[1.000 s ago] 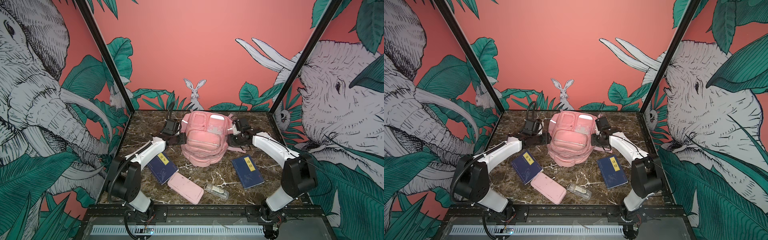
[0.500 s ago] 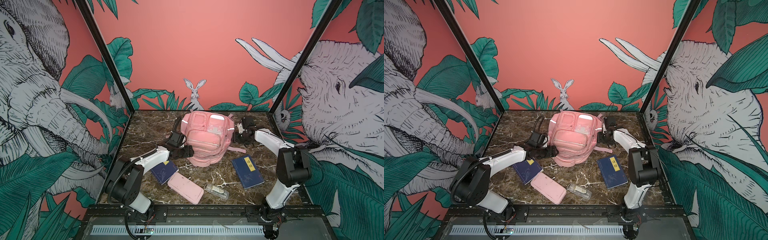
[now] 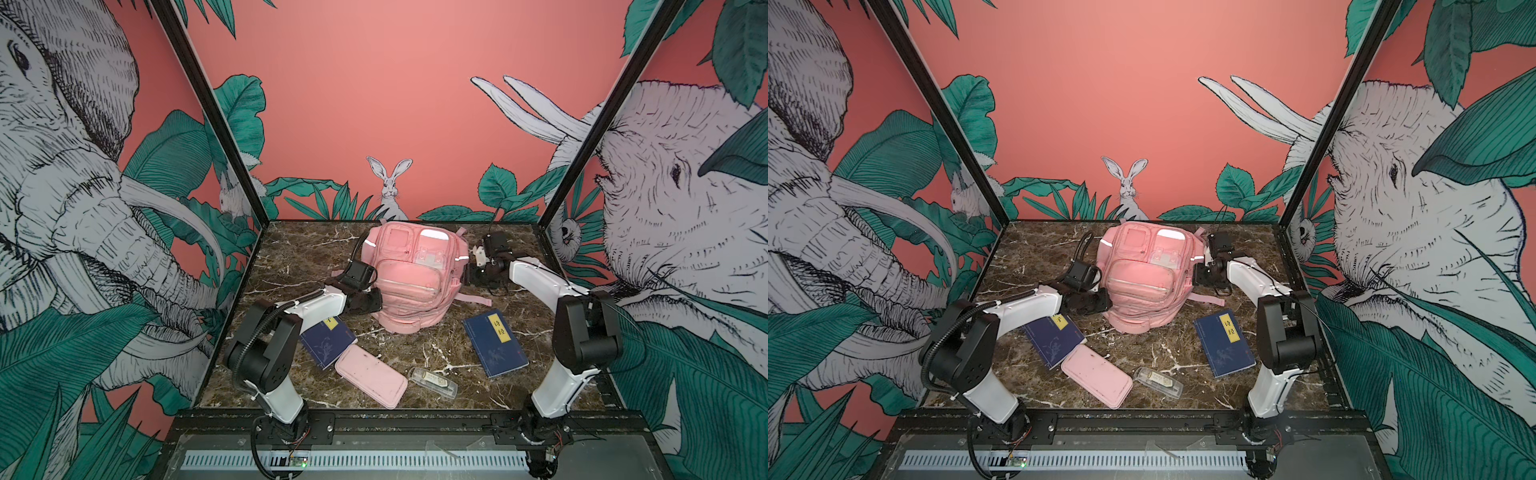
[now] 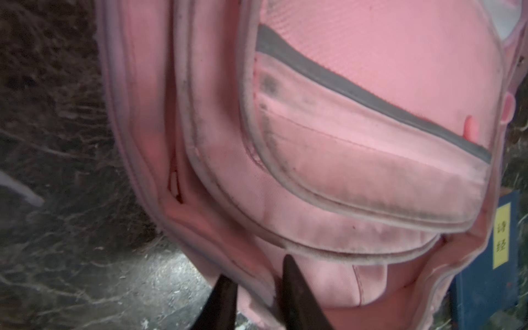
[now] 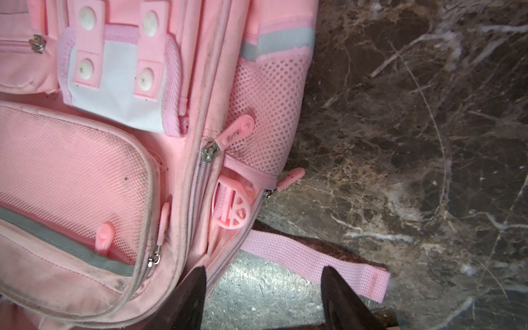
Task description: Pack the student bag
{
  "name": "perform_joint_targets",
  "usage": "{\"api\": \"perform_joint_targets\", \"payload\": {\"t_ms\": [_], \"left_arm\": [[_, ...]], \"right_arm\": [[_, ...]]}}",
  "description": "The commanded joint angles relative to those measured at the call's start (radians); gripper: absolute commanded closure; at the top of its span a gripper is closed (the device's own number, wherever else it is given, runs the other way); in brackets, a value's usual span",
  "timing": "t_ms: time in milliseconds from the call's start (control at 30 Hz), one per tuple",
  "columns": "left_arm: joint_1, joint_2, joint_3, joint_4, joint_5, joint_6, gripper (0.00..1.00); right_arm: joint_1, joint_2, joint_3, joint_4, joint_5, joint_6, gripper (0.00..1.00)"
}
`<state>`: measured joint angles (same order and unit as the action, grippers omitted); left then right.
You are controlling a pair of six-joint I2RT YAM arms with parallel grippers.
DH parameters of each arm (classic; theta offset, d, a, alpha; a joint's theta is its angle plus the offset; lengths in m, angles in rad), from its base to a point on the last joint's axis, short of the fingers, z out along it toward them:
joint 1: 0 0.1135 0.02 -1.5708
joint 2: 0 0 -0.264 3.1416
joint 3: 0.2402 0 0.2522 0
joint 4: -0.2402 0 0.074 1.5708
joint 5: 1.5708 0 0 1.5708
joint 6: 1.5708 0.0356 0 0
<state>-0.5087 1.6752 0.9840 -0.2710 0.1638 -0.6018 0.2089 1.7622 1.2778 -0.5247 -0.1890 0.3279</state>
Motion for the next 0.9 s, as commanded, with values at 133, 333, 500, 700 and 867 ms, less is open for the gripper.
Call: {"api": "perform_joint_targets", "payload": {"t_ms": [133, 333, 500, 700, 867], "left_arm": [[0.129, 0.028, 0.043, -0.029, -0.037, 0.069, 1.0], [0.244, 0.081, 0.147, -0.085, -0.029, 0.166, 1.0], [0.254, 0.196, 0.319, -0.195, -0.062, 0.26, 1.0], [0.266, 0.257, 0.375, -0.202, -0.088, 0.28, 1.0], [0.289, 0.28, 0.388, -0.208, -0.091, 0.283, 1.0]], "right_arm": [[0.007, -0.053, -0.091, 0.126, 0.109, -0.049, 0.44], [0.022, -0.017, -0.068, 0.105, 0.022, -0.142, 0.44], [0.104, 0.03, -0.031, 0.106, -0.01, -0.224, 0.44], [0.148, 0.074, -0.008, 0.095, -0.044, -0.261, 0.43], [0.16, 0.099, -0.006, 0.088, -0.008, -0.278, 0.43]]}}
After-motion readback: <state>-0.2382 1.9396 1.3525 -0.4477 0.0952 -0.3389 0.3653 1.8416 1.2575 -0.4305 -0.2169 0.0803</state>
